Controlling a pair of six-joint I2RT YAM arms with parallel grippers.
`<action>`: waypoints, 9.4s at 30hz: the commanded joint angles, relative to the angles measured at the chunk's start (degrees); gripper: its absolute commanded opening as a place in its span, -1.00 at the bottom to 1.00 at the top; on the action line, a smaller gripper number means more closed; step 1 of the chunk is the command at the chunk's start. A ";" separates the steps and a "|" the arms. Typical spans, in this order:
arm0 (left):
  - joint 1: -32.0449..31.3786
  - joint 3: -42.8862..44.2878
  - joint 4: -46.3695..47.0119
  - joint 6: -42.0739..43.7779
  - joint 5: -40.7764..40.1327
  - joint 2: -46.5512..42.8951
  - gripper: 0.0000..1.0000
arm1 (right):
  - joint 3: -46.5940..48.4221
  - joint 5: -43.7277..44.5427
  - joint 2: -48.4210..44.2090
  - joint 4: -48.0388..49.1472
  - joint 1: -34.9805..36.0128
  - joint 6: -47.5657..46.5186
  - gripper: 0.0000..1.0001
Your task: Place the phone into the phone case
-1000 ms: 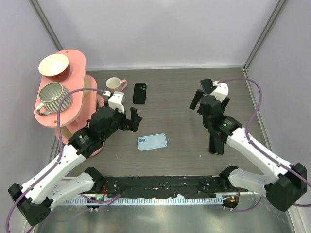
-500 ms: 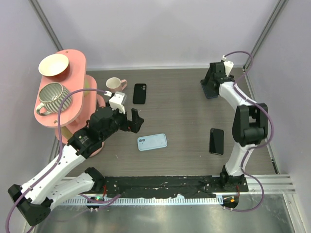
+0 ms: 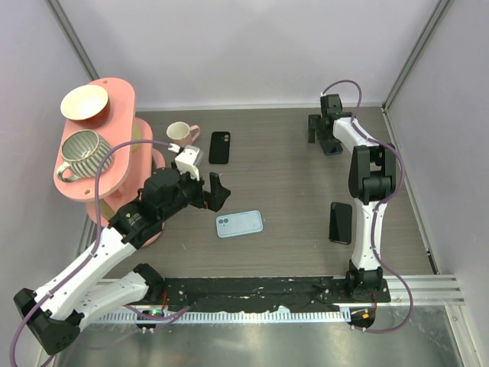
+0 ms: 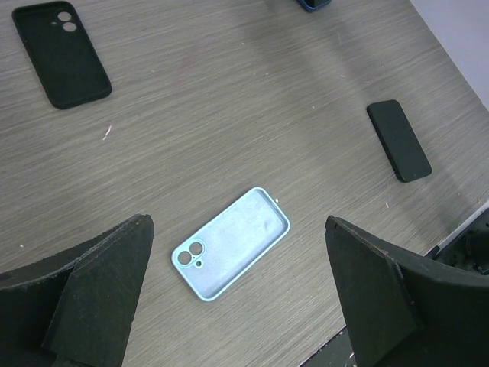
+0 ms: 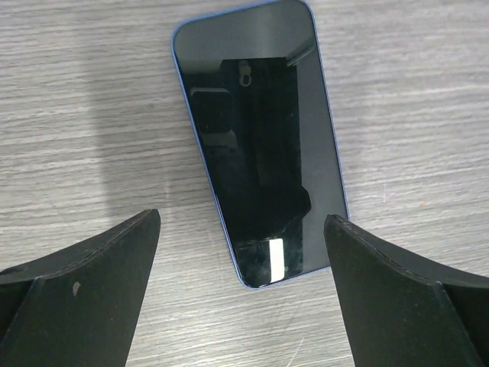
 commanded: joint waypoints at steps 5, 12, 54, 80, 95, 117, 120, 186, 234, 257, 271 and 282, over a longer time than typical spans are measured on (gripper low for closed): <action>0.22 0.24 2.71 -0.01 1.91 1.72 0.99 | 4.76 -2.07 0.78 0.21 -0.20 -9.64 0.90; 0.22 0.06 2.71 0.60 3.49 2.25 1.00 | 10.56 -4.71 5.09 -3.75 -2.49 -8.76 0.90; 0.22 0.76 2.97 0.52 8.15 5.50 0.99 | 9.07 -17.80 9.66 -7.17 -8.20 -11.93 0.74; -10.94 12.18 -4.32 44.72 4.54 32.20 0.82 | -19.92 -18.60 -12.29 2.40 -8.64 7.75 0.25; -10.77 12.90 1.72 48.68 4.21 50.59 0.66 | -25.47 -18.33 -15.30 5.39 -8.64 8.99 0.22; -1.28 22.39 -10.21 44.99 15.62 57.62 0.16 | -25.65 -15.70 -14.86 6.01 -8.64 7.76 0.20; -1.37 19.50 -8.73 44.90 15.71 55.52 0.17 | -25.47 -15.61 -14.86 6.01 -8.64 7.76 0.20; -3.21 13.25 -2.48 -9.00 -4.13 17.99 1.00 | -38.99 1.51 -42.10 0.73 28.59 34.82 -0.04; -3.39 -2.75 7.54 -2.21 -8.55 -4.70 1.00 | -43.31 27.37 -32.17 -2.52 54.29 57.59 0.03; -3.47 -2.84 7.63 -2.12 -8.20 -4.26 1.00 | -41.03 27.55 -30.68 -2.78 55.69 58.21 0.56; -3.39 -2.84 7.63 -2.12 -8.11 -4.17 1.00 | -38.39 28.95 -28.13 -6.82 55.69 58.65 0.68; -4.26 -1.79 5.78 -0.19 -8.37 -1.98 0.93 | -41.54 27.11 -37.09 -2.26 55.34 48.66 0.61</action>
